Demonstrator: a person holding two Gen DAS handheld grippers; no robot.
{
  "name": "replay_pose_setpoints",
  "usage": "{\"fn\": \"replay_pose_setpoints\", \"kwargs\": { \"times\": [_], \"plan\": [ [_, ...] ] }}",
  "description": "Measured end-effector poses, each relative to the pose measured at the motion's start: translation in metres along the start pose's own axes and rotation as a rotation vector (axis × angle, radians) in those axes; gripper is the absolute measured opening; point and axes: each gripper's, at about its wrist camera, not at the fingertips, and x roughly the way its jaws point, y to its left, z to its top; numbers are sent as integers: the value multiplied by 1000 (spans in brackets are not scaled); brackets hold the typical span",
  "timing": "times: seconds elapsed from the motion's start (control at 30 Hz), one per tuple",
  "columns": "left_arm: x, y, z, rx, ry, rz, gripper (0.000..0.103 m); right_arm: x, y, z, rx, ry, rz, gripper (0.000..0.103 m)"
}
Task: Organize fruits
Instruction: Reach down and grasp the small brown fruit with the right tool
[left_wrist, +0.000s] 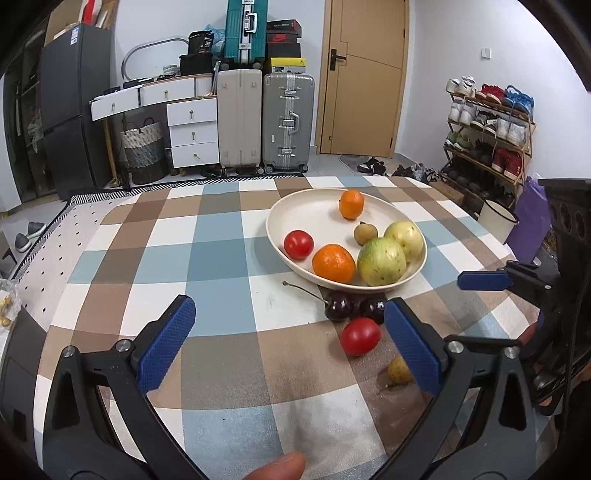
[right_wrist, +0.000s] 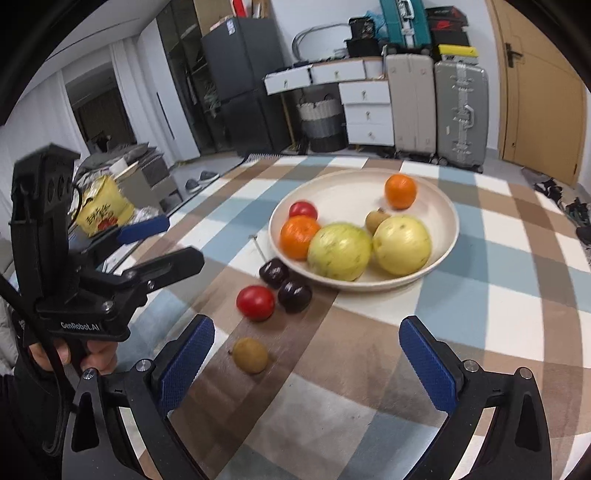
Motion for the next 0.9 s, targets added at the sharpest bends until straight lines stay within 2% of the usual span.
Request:
{"fn": "replay_pose_setpoints", "kwargs": {
  "times": [0.13, 0.2, 0.27, 0.33, 0.4, 0.47, 0.53, 0.73, 0.77, 0.83, 0.9],
  "plan": [
    [4, -2, -2, 3, 13, -1, 102, 9, 6, -4, -28, 41, 7, 100],
    [5, -1, -2, 1, 18, -2, 102, 14, 12, -7, -52, 63, 4, 95],
    [6, -1, -2, -3, 22, -2, 102, 18, 15, -9, -56, 89, 10, 85],
    [7, -1, -3, 0, 25, 0, 102, 21, 19, -11, -44, 117, 47, 83],
    [7, -1, -4, 3, 27, 6, 102, 24, 27, -13, -80, 119, 32, 82],
    [8, -1, -4, 2, 28, 5, 102, 27, 32, -16, -96, 130, 26, 75],
    [8, -1, -4, 2, 28, 6, 102, 31, 33, -17, -102, 142, 21, 72],
    [9, -2, -4, 4, 30, 5, 102, 32, 39, -18, -134, 135, -8, 51],
    [8, -1, -4, 3, 28, 5, 102, 32, 40, -18, -142, 133, -9, 45],
    [9, -1, -4, 3, 30, 6, 102, 32, 41, -18, -151, 136, 9, 36],
    [8, -1, -4, 1, 30, 6, 102, 31, 43, -19, -162, 138, 18, 31]
  ]
}}
